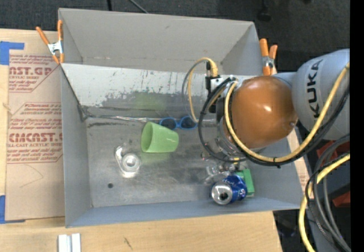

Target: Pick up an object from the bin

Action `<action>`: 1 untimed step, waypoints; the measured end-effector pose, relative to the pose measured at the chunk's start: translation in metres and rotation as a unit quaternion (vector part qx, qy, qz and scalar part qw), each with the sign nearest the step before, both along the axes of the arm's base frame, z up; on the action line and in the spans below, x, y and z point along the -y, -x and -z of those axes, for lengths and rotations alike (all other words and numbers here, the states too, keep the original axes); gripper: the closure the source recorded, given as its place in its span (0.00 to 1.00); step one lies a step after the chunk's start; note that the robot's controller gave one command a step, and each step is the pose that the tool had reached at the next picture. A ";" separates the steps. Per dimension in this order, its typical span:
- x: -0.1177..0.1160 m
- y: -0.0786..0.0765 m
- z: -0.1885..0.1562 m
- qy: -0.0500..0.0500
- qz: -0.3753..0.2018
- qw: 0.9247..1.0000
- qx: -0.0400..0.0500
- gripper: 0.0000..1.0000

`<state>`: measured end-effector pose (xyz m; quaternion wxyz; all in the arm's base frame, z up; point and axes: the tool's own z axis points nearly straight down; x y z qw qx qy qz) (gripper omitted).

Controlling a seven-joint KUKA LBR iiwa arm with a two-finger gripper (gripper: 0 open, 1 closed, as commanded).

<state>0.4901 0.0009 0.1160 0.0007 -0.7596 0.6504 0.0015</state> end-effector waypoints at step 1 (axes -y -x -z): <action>0.000 0.000 0.000 0.000 0.000 1.000 0.000 1.00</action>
Offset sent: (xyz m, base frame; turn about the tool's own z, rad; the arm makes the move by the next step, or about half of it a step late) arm 0.0000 0.0000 0.0000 0.0000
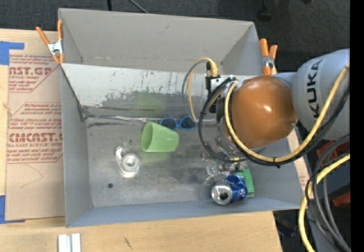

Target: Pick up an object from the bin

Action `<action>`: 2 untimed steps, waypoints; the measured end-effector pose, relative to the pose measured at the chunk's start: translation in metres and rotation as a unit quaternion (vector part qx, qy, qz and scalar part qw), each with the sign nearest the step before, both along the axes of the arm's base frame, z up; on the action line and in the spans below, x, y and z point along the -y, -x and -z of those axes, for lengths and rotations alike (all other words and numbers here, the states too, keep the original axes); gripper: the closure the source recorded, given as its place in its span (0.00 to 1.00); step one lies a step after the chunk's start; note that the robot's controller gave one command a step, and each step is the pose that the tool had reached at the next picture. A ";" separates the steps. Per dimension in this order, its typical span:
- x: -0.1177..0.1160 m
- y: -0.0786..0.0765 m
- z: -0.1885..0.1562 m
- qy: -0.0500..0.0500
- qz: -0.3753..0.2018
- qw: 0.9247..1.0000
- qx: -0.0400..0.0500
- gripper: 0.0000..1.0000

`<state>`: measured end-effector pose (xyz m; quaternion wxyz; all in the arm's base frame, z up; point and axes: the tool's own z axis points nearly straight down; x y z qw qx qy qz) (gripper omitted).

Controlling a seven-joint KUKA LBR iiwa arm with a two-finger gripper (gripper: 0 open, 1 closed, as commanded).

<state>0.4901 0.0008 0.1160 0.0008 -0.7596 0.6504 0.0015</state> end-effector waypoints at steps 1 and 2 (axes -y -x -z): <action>0.000 0.000 0.000 0.000 0.000 1.000 0.000 1.00; 0.000 0.000 0.000 0.000 0.000 1.000 0.000 1.00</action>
Offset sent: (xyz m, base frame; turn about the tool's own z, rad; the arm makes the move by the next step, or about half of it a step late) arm 0.0000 0.0000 0.0000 0.0000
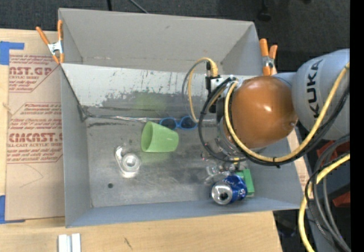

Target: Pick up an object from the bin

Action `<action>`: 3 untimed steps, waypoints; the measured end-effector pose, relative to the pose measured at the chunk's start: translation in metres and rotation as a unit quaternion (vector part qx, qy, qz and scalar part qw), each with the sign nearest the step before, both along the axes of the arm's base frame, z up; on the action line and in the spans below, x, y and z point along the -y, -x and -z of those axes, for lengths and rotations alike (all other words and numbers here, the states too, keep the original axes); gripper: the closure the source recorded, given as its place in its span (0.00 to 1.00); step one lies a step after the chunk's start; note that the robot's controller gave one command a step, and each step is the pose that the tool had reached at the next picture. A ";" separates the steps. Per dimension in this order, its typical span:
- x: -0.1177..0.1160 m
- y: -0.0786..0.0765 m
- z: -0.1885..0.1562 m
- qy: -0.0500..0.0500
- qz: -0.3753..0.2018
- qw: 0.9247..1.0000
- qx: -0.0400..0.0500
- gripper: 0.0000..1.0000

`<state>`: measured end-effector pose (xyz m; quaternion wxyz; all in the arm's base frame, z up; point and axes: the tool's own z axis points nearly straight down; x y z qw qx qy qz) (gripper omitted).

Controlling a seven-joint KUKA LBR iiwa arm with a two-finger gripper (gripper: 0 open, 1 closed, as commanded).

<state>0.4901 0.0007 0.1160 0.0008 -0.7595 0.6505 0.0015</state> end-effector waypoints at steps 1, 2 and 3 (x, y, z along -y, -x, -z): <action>0.015 0.010 -0.042 0.001 0.007 1.000 0.002 1.00; 0.014 0.011 -0.040 0.000 0.006 1.000 0.000 0.00; 0.100 -0.011 0.030 -0.001 -0.150 0.989 0.002 0.00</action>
Offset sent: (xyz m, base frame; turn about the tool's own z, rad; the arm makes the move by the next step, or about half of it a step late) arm -0.0107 -0.0151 0.0403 0.0117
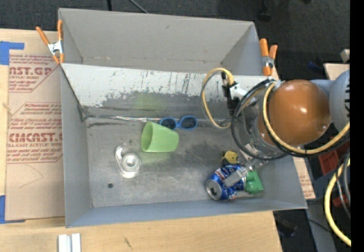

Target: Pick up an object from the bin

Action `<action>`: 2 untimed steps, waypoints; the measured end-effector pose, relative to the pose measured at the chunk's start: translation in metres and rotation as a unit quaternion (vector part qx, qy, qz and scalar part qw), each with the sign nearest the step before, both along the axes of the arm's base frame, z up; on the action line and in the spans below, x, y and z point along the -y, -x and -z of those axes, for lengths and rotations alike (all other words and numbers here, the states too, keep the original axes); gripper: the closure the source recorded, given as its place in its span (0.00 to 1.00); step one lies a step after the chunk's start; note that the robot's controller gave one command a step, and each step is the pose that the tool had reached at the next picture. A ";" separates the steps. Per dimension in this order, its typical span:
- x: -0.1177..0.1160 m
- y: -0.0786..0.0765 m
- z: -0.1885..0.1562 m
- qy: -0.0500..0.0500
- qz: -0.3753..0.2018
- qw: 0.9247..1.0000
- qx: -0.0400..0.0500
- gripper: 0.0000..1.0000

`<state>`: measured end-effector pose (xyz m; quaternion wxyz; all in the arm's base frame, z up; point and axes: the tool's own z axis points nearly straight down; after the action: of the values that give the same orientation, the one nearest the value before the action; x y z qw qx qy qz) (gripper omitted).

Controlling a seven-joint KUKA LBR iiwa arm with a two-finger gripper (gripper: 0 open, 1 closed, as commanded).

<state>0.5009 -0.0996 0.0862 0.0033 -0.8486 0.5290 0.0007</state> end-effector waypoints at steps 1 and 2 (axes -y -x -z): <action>0.000 -0.002 -0.002 -0.001 0.002 1.000 0.003 1.00; -0.040 -0.052 -0.168 0.002 -0.035 0.999 0.003 1.00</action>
Offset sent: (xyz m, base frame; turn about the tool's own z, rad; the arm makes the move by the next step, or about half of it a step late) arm 0.0000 0.0000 0.0000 0.0000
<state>0.5527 -0.0595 0.2537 0.0035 -0.8666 0.4990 -0.0031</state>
